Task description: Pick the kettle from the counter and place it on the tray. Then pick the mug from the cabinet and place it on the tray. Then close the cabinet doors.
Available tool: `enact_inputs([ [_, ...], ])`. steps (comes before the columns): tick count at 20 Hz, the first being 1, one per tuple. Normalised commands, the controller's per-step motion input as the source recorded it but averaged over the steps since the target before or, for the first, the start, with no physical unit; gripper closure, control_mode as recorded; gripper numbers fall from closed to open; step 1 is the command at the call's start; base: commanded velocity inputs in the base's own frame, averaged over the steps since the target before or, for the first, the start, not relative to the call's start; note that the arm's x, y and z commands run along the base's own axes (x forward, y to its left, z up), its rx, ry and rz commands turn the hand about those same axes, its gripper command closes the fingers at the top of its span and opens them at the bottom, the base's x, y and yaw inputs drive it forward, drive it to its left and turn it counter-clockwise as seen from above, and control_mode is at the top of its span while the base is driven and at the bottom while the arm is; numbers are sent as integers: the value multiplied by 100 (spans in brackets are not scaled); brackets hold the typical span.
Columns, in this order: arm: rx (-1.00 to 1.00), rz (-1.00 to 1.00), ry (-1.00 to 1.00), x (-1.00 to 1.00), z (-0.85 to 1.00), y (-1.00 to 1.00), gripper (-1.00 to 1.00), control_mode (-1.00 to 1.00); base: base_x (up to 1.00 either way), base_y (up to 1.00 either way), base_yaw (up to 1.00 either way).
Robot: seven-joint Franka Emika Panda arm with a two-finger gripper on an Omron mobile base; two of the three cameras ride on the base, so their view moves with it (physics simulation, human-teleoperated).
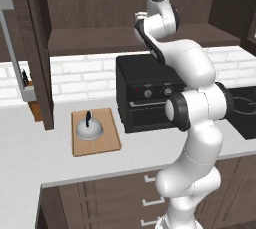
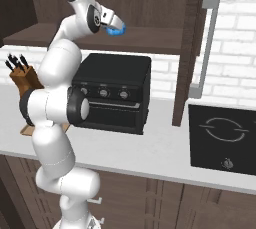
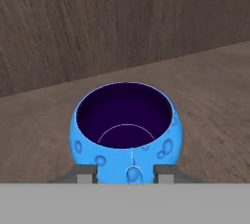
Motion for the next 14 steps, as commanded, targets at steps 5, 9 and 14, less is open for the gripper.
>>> enact_inputs([
  [5,0,0,0,0,-3,0,100,-100,0,0,0],
  [9,0,0,0,0,-16,0,100,-100,0,0,0],
  [14,0,0,-3,0,-23,-3,100,-100,0,0,0],
])
